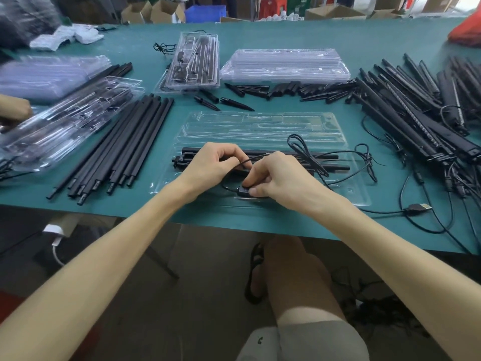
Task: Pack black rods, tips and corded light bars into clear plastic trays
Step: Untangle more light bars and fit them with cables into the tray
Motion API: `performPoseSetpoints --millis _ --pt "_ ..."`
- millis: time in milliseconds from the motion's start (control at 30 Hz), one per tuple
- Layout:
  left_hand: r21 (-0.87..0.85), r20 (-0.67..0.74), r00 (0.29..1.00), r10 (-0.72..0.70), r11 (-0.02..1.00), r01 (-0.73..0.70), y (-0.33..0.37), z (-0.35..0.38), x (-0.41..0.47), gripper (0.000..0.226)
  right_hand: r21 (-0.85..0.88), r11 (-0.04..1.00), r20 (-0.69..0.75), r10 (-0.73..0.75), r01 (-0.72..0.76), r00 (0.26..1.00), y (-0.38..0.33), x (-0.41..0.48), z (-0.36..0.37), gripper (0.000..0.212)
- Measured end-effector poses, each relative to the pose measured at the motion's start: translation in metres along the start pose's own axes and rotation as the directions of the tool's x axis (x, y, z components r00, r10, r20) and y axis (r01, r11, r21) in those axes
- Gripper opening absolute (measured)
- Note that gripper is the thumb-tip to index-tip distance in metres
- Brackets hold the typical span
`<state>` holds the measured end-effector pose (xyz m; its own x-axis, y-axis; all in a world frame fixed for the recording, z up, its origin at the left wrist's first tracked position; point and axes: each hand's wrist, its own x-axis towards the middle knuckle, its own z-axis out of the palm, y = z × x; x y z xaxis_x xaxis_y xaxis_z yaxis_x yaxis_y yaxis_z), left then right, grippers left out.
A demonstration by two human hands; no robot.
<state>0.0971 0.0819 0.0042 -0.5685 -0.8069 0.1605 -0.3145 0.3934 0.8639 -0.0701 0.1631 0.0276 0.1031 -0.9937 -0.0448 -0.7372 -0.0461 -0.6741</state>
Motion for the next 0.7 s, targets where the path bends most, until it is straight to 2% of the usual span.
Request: performPoseSetpoints --millis 133,267,333,400,533,700 --pt "-0.059 -0.034 0.998 0.057 0.996 -0.059 0.005 -0.003 -0.001 0.024 -0.008 1.000 0.002 -0.011 0.011 1.000 -0.001 -0.002 -0.002 0.015" --pt "-0.051 -0.081 0.990 0.115 0.992 -0.119 0.019 -0.004 -0.001 0.040 0.020 1.000 -0.015 -0.018 0.019 1.000 0.000 -0.006 0.003 0.015" --pt "-0.055 -0.026 0.992 0.126 0.990 -0.127 0.033 0.001 0.000 0.040 0.045 0.999 -0.022 -0.011 0.012 1.000 0.003 -0.006 0.004 0.015" --pt "-0.064 0.059 0.991 0.122 0.991 -0.118 0.045 0.008 0.002 0.031 0.085 0.996 -0.037 -0.007 0.010 0.999 0.004 -0.006 0.005 0.016" --pt "-0.070 0.119 0.985 0.128 0.990 -0.121 0.060 0.010 0.007 0.020 0.119 0.992 -0.057 -0.025 0.032 0.998 0.004 -0.009 0.005 0.017" --pt "0.027 0.306 0.952 0.018 0.999 -0.028 0.061 -0.011 0.008 0.021 0.093 0.995 -0.057 -0.037 0.043 0.998 0.003 -0.007 0.006 0.017"
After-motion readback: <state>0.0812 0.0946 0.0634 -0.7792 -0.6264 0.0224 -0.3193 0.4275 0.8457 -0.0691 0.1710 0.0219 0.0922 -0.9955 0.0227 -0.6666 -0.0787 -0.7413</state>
